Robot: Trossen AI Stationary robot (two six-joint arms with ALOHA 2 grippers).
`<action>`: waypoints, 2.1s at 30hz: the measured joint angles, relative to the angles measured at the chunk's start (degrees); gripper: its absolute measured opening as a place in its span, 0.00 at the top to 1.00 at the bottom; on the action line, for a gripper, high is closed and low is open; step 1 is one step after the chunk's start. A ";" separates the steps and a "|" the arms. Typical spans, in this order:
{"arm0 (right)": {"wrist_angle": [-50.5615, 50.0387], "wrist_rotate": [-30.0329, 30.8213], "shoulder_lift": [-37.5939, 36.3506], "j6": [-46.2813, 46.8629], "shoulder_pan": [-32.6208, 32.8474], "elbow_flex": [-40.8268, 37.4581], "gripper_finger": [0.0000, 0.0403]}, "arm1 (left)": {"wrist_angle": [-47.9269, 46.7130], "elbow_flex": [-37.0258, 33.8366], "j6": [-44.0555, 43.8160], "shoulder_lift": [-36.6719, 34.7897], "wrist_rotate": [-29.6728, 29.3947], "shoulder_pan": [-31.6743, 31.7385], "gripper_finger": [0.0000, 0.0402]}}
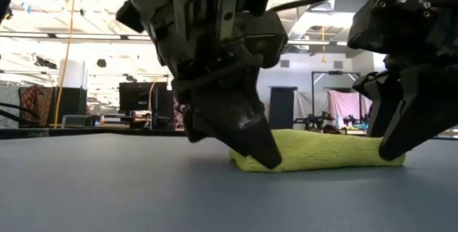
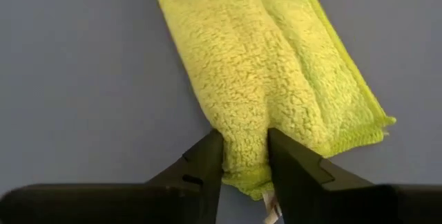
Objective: Roll towel into tight, uniform cylinder
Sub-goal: Roll the green towel
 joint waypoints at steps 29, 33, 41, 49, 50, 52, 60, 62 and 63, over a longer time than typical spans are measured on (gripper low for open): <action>0.80 -13.90 -0.05 4.39 -6.71 -0.07 0.82 | 11.06 -0.14 25.98 -8.25 -18.76 -3.39 0.66; 1.26 -13.83 -0.02 3.95 -6.94 -0.09 0.82 | 10.19 -0.14 25.31 -5.86 -19.30 -3.37 0.54; 1.58 -14.27 0.02 3.93 -7.43 -0.09 0.82 | 5.72 -0.04 23.38 -3.47 -19.46 -3.27 0.40; 1.56 -14.30 0.02 3.91 -7.43 -0.09 0.82 | 1.26 -0.25 17.37 -3.43 -20.40 -3.30 0.39; 1.56 -14.30 0.02 3.89 -7.43 -0.09 0.82 | 0.71 -0.25 16.86 -3.43 -20.44 -3.28 0.39; 1.68 -14.29 0.04 3.89 -7.43 -0.10 0.82 | 0.03 -0.23 15.13 -2.47 -20.73 -3.22 0.41; 2.20 -14.29 0.04 3.93 -7.30 -0.11 0.82 | -0.73 0.08 5.93 1.89 -20.83 -3.17 0.57; 2.18 -14.29 0.04 3.93 -7.30 -0.11 0.82 | -1.46 0.12 4.90 1.96 -20.78 -3.15 0.64; 2.20 -14.29 0.04 3.93 -7.30 -0.11 0.82 | -1.85 0.14 4.39 1.97 -20.64 -3.12 0.69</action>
